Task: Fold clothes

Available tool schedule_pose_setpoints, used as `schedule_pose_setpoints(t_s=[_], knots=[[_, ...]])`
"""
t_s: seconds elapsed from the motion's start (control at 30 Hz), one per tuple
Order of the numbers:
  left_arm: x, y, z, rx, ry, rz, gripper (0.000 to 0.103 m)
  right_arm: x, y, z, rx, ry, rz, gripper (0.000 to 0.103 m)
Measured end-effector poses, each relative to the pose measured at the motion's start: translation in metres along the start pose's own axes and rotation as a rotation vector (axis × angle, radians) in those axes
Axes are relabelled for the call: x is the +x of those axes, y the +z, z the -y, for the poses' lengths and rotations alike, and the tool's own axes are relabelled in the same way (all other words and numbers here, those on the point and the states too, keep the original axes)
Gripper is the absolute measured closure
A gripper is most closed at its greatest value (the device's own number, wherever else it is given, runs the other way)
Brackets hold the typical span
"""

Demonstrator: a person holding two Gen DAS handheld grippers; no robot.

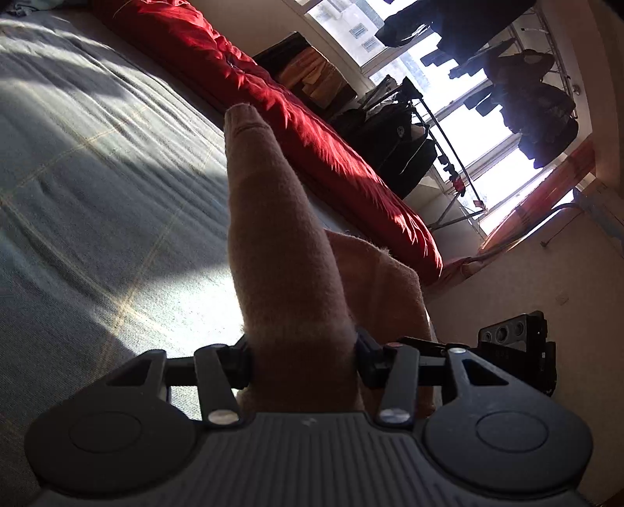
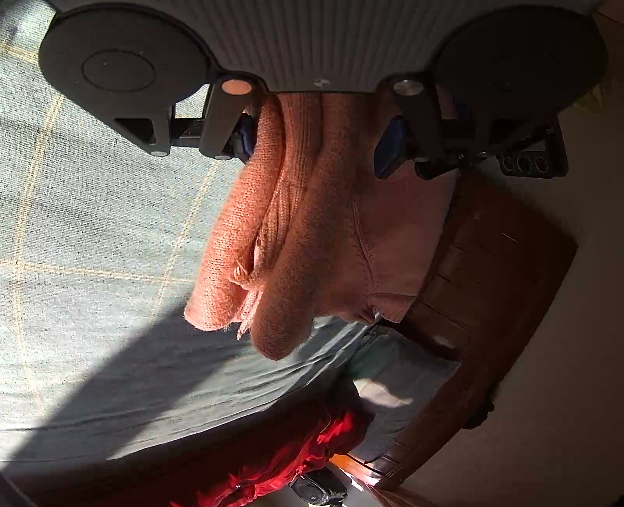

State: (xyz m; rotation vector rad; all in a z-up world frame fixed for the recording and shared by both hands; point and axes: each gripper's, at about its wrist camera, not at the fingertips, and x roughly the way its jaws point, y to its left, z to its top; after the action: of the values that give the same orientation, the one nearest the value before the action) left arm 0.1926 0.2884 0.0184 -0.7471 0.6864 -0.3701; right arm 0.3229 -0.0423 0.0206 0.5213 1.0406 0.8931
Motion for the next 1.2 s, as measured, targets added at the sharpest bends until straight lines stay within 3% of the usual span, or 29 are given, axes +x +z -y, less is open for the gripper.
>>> schedule_pose_setpoints(t_s=[0.27,0.5,0.8,1.0,1.2], knots=[[-0.043,0.033,-0.050,-0.060,0.076,0.097,0.055,0.081,0.018,-0.048,-0.032,0.042,-0.062,0.036],[-0.055,0.062,-0.088,-0.090,0.155,0.138,0.055,0.140,0.027,-0.070,-0.038,0.062,-0.102,0.036],[-0.062,0.092,-0.124,-0.094,0.217,0.152,0.055,0.187,0.031,-0.067,0.029,0.082,-0.114,0.035],[-0.068,0.097,-0.148,-0.117,0.240,0.159,0.055,0.211,0.026,-0.064,0.056,0.105,-0.136,0.035],[-0.057,0.096,-0.173,-0.153,0.284,0.149,0.055,0.224,0.017,-0.051,0.081,0.073,-0.146,0.035]])
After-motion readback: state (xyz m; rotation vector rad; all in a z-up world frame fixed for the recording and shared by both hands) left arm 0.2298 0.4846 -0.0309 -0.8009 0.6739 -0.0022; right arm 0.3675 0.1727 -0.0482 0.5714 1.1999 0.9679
